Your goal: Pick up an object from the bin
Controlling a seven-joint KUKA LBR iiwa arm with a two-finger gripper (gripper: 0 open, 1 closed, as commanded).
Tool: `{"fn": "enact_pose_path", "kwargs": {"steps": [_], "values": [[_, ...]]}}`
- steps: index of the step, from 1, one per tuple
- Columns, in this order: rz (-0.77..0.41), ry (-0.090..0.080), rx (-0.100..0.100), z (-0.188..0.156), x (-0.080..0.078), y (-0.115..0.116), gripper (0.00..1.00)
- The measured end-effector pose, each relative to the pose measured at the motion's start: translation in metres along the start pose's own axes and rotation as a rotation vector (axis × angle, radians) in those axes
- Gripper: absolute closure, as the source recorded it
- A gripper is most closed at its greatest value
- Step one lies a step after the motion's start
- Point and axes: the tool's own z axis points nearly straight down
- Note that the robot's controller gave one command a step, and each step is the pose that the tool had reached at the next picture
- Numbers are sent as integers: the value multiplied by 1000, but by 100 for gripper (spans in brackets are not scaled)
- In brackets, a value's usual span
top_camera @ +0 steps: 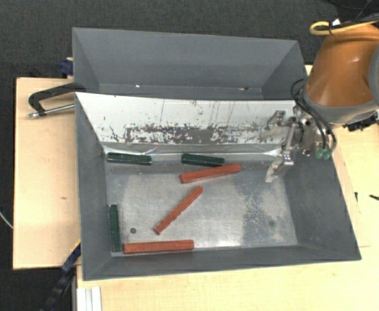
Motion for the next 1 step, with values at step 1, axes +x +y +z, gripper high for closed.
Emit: {"fn": "enact_pose_path", "kwargs": {"steps": [1], "values": [[13, 2, 0, 59, -7, 54, 0]]}}
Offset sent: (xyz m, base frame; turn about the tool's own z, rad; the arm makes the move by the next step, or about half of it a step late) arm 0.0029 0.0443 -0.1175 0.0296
